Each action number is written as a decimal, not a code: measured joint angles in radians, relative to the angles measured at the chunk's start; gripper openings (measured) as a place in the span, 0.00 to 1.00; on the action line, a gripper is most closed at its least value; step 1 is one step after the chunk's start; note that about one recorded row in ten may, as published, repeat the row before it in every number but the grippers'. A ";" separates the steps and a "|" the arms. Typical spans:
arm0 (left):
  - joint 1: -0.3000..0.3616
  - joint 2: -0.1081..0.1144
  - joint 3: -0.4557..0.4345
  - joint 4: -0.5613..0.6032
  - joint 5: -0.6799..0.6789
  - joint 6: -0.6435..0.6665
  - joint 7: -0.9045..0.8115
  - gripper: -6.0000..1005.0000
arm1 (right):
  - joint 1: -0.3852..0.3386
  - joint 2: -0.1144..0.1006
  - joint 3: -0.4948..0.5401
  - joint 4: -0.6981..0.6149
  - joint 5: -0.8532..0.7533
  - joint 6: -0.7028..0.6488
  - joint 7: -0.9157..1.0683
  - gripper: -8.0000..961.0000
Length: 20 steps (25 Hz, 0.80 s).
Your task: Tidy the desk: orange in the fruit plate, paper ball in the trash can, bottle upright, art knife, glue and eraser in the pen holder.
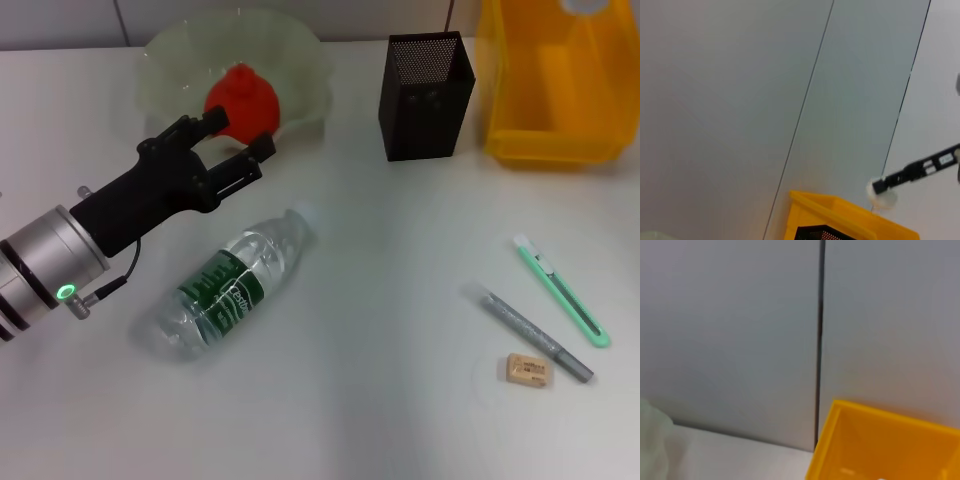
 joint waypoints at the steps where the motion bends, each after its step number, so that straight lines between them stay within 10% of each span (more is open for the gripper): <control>1: -0.001 0.000 0.000 0.000 0.000 0.001 -0.004 0.81 | 0.002 0.001 0.000 0.011 0.003 0.001 -0.007 0.52; 14: -0.008 0.004 0.001 0.013 0.001 -0.001 -0.067 0.81 | -0.197 -0.005 0.009 0.006 0.702 -0.201 -0.467 0.74; 20: -0.023 0.011 0.173 0.190 0.102 -0.089 -0.287 0.81 | -0.228 -0.032 0.174 0.205 0.927 -0.469 -0.845 0.74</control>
